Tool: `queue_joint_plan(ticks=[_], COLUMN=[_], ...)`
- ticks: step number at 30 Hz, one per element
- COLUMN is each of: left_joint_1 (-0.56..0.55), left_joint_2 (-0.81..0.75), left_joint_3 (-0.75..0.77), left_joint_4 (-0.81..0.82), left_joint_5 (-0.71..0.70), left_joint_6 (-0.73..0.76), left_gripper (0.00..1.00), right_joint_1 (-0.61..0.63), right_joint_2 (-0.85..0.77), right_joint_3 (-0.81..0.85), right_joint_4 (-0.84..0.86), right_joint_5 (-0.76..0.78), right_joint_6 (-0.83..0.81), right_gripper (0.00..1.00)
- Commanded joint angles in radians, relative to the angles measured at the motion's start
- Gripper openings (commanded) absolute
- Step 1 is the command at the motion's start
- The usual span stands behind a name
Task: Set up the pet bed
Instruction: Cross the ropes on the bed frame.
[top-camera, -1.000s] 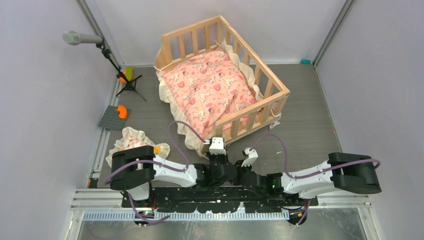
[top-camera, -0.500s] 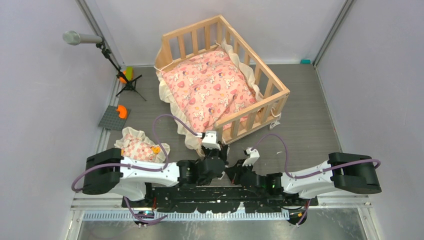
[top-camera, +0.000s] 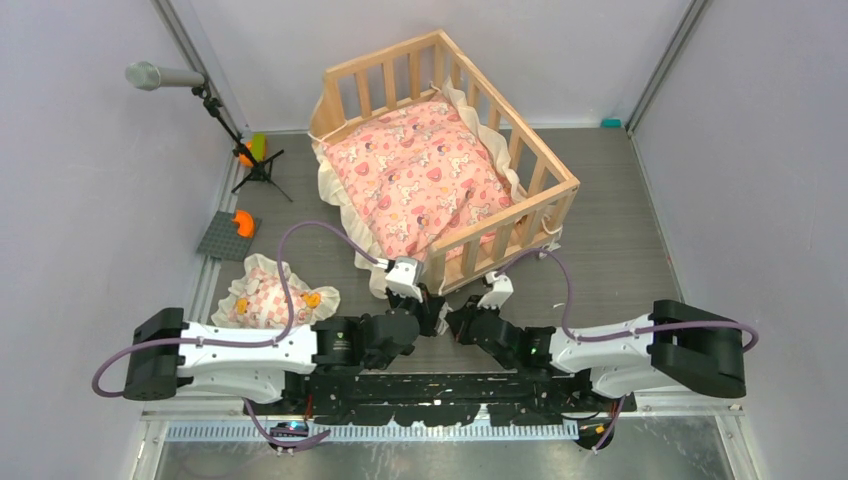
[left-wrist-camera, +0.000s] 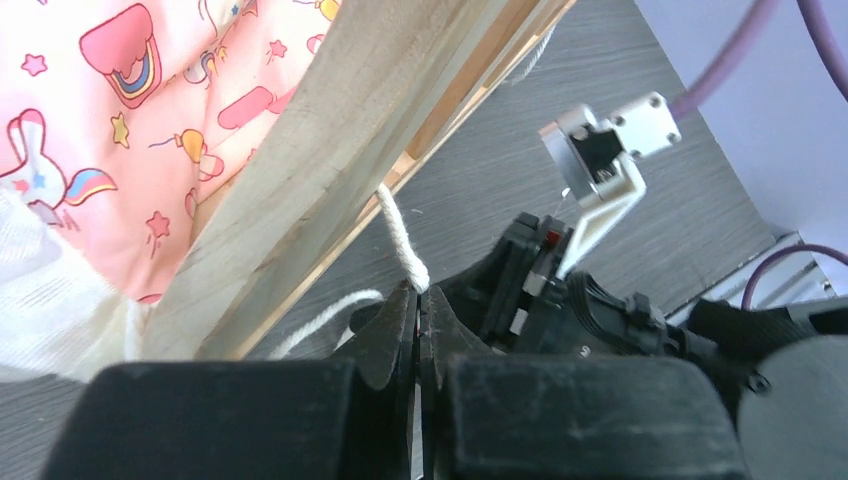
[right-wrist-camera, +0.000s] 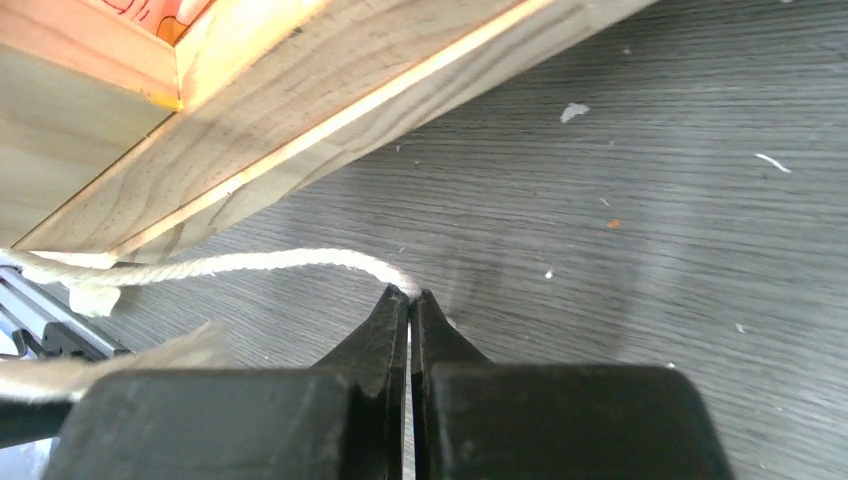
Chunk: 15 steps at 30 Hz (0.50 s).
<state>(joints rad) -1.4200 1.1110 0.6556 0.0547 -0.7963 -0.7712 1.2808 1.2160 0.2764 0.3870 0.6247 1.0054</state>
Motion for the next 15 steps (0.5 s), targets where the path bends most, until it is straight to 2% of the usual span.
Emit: queue_joint_plan(ticks=[1,7,15], left_joint_1=[-0.005,-0.004,-0.004], left_joint_2=[-0.072,-0.115,-0.081], left_joint_3=[-0.01,-0.011,-0.025], left_joint_4=[-0.106,-0.165,-0.205], left_joint_5=[0.05,0.101,0.228], left_joint_6=[0.035,0.057,0.057], left_gripper=[0.0,0.0,0.0], right_joint_1=[-0.03,-0.035,-0.036], right_joint_2=[0.059,0.061,-0.096], right_joint_3=[0.078,0.075,0.099], right_joint_4=[0.004,0.051,-0.057], right_joint_5=[-0.082,-0.102,-0.114], right_joint_6=[-0.051,-0.06,-0.125], right_gripper=[0.0,0.0,0.0])
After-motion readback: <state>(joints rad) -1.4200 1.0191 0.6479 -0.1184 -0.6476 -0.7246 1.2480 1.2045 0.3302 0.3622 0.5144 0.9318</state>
